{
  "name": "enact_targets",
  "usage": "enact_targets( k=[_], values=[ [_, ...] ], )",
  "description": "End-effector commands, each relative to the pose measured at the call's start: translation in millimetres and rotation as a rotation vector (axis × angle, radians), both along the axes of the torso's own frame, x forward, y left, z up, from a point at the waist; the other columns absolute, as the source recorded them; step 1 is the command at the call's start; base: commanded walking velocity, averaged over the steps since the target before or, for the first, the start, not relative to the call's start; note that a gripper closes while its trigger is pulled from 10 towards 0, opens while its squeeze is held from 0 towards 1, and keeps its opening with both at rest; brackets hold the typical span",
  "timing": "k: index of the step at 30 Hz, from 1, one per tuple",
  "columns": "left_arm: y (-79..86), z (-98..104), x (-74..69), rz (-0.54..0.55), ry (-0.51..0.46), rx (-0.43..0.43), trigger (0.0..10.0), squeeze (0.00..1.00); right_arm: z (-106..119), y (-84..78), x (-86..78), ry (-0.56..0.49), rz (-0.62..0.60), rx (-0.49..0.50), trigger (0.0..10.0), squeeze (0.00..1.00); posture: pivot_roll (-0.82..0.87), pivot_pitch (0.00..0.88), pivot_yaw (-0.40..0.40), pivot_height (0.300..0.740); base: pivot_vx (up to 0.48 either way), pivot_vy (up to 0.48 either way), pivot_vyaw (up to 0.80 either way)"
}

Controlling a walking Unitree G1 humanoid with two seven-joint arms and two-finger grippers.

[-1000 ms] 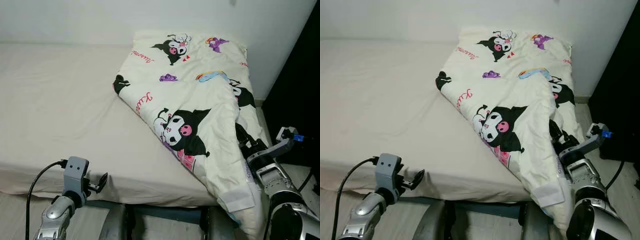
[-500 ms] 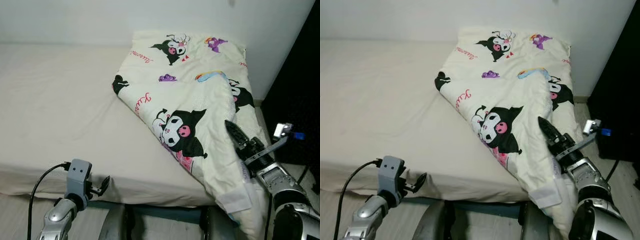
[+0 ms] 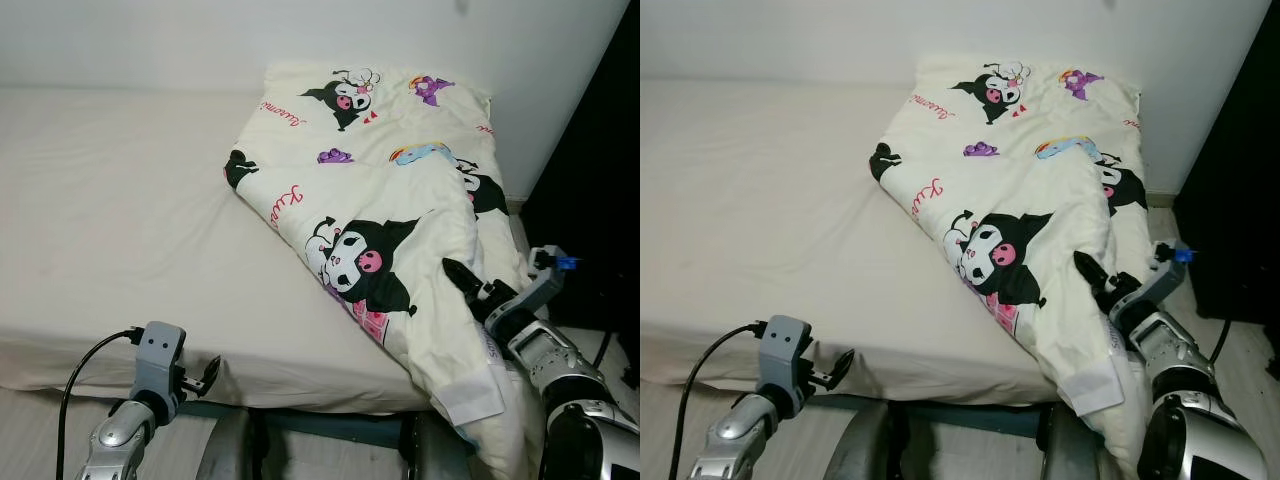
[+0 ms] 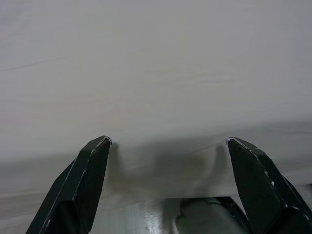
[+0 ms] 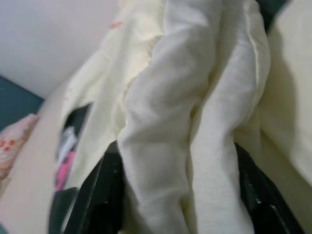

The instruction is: Clean up the room

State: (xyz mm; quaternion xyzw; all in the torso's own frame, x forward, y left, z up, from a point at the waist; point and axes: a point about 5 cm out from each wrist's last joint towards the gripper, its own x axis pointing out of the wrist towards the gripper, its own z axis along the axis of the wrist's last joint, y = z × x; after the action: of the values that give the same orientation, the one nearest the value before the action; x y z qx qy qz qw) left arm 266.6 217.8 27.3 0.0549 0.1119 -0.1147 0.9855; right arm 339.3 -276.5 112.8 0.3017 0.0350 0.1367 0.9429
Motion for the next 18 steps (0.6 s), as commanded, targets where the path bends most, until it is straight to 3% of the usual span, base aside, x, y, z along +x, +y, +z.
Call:
enact_targets(
  k=[1, 4, 8, 12, 14, 16, 17, 18],
  values=[
    [-1.1, -6.0, -3.2, 0.006, 0.029, 0.000, 10.0, 0.00, 3.5, 4.2, 0.4, -0.057, 0.035, 0.004, 0.0, 0.00, 0.14, 0.177, 0.031, 0.525, 0.000, 0.000, 0.00],
    [8.3, -1.0, 2.8, 0.089, 0.002, 0.030, 10.0, 0.00, 9.6, 10.6, 2.9, -0.116, 0.076, 0.011, 0.0, 0.00, 0.13, 0.167, 0.024, 0.525, 0.000, 0.000, 0.00],
    [44.1, 22.8, 18.7, 0.331, -0.082, 0.008, 10.0, 0.00, 20.6, 22.8, 8.2, -0.181, 0.160, 0.001, 0.0, 0.00, 0.12, 0.151, 0.008, 0.525, 0.000, 0.000, 0.00],
    [56.8, 40.4, 27.5, 0.381, -0.141, -0.003, 10.0, 0.00, 23.5, 32.9, 10.2, -0.196, 0.231, -0.023, 0.0, 0.00, 0.11, 0.142, 0.000, 0.525, 0.000, 0.000, 0.00],
    [67.5, 63.9, 37.9, 0.418, -0.222, -0.014, 10.0, 0.00, 20.1, 53.7, 10.6, -0.188, 0.359, -0.091, 0.0, 0.00, 0.11, 0.129, -0.011, 0.525, 0.000, 0.000, 0.00],
    [70.5, 72.5, 41.4, 0.430, -0.252, -0.018, 10.0, 0.00, 17.3, 62.9, 9.8, -0.181, 0.415, -0.122, 0.0, 0.00, 0.10, 0.128, -0.012, 0.525, 0.000, 0.000, 0.00],
    [73.5, 85.2, 46.1, 0.438, -0.296, -0.024, 10.0, 0.00, 10.4, 80.6, 5.2, -0.172, 0.531, -0.166, 0.0, 0.00, 0.10, 0.123, -0.016, 0.525, 0.000, 0.000, 0.00],
    [73.5, 85.2, 46.1, 0.438, -0.296, -0.024, 10.0, 0.00, 10.4, 80.6, 5.2, -0.172, 0.531, -0.166, 0.0, 0.00, 0.10, 0.123, -0.016, 0.525, 0.000, 0.000, 0.00]
  ],
)
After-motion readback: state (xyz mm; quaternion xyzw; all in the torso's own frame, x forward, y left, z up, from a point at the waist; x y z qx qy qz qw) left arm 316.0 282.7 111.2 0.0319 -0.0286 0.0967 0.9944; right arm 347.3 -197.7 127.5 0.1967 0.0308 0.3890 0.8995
